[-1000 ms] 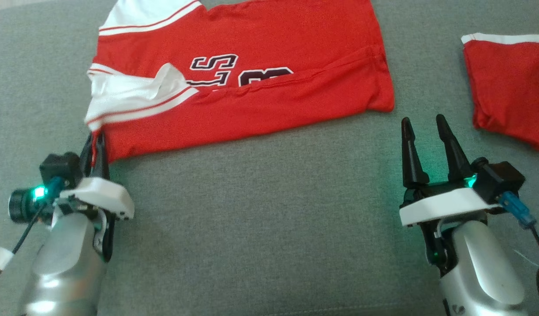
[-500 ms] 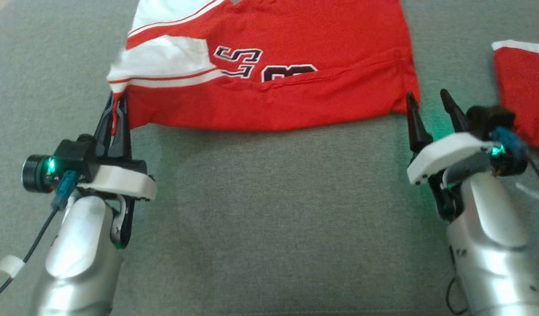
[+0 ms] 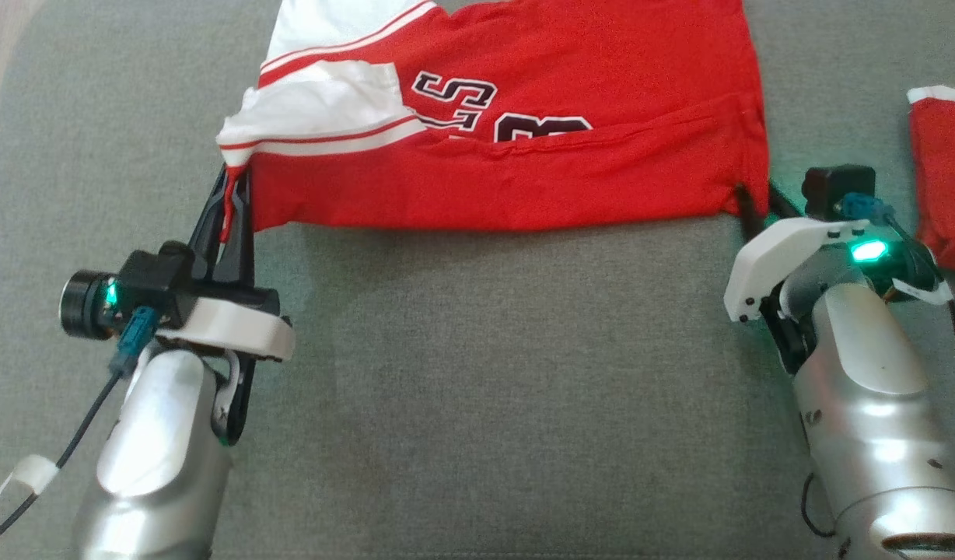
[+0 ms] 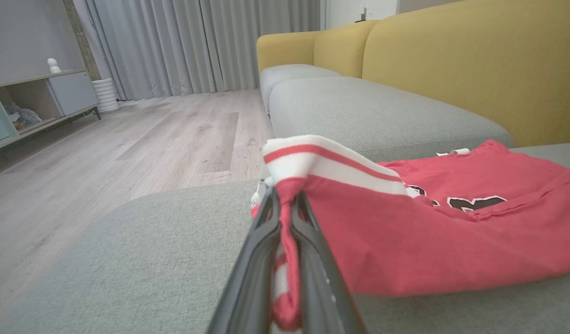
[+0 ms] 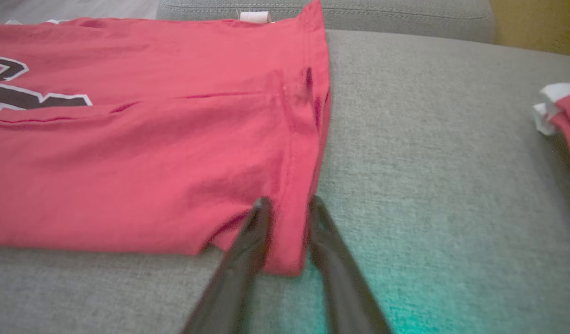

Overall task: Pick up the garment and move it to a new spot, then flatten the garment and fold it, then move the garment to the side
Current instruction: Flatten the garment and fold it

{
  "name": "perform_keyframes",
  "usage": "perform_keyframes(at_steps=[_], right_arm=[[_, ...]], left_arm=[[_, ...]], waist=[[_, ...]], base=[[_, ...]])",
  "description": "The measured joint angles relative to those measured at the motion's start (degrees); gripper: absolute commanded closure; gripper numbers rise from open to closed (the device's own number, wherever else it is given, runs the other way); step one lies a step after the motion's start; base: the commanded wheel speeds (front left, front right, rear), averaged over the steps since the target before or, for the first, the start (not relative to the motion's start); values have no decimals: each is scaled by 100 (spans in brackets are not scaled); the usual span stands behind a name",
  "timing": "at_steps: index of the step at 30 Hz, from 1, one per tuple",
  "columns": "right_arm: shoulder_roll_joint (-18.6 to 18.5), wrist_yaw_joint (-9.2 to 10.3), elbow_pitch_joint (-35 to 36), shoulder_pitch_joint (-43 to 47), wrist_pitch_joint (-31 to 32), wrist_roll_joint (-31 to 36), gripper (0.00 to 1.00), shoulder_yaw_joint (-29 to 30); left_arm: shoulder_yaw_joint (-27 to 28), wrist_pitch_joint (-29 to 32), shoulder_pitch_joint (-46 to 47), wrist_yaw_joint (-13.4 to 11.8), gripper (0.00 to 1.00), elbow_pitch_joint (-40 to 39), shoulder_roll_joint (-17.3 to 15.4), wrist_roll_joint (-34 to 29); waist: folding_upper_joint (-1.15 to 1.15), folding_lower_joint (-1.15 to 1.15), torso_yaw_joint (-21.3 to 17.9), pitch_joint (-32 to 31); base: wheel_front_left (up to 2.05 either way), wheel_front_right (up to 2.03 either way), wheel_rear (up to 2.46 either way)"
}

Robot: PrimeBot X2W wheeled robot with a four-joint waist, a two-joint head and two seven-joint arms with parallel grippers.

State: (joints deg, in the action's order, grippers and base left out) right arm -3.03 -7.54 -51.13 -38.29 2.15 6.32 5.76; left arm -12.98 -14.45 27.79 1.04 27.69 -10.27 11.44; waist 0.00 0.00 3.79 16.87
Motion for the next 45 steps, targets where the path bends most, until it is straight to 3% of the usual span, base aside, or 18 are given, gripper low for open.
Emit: perform_keyframes(at_steps=[7, 15, 30, 31, 32, 33, 34, 35, 41, 45], right_arm=[[2, 0, -246, 90, -304, -3, 100, 94], [22, 0, -100, 921, -427, -610, 100, -79], [43, 0, 1875, 2866, 749, -1088, 100, -133], [43, 0, 1875, 2866, 749, -1088, 89, -133], [45, 0, 2002, 2914, 755, -1104, 1, -118], [46, 0, 2136, 2952, 751, -1103, 0, -97], [46, 0, 2241, 2964, 742, -1103, 0, -67], [46, 0, 2346, 2963, 690, -1103, 0, -40], [45, 0, 2993, 2958, -227, -1414, 0, -387], [44, 0, 3085, 2959, -892, -1540, 0, -565]], left_arm=[[23, 0, -162, 30, 100, 342, -85, -99], [-19, 3, -996, 155, 100, 826, -275, -140], [-364, 687, -1894, 304, 100, 602, -375, -31], [-364, 687, -1894, 304, 100, 602, -375, -31], [-364, 711, -1894, 302, 73, 568, -375, -31], [-364, 734, -1892, 298, 51, 524, -375, -23], [-364, 733, -1892, 256, 13, 492, -374, -21], [-361, 727, -1890, 198, 0, 460, -372, -20], [-123, 155, -1837, -213, 0, 47, -269, 75], [81, 16, -1785, -266, 0, -505, -80, 187]], waist=[[0, 0, -116, -272], [0, -1, -359, -917], [0, -1, -602, -1516], [0, -1, -602, -1516], [0, -1, -599, -1517], [0, -1, -593, -1512], [0, -1, -586, -1504], [0, 0, -581, -1496], [0, 0, -585, -1419], [0, 0, -606, -1360]], base=[[0, 0, 0], [0, 0, 0], [0, 0, 0], [0, 0, 0], [0, 0, 0], [0, 0, 0], [0, 0, 0], [0, 0, 0], [0, 0, 0], [0, 0, 0]])
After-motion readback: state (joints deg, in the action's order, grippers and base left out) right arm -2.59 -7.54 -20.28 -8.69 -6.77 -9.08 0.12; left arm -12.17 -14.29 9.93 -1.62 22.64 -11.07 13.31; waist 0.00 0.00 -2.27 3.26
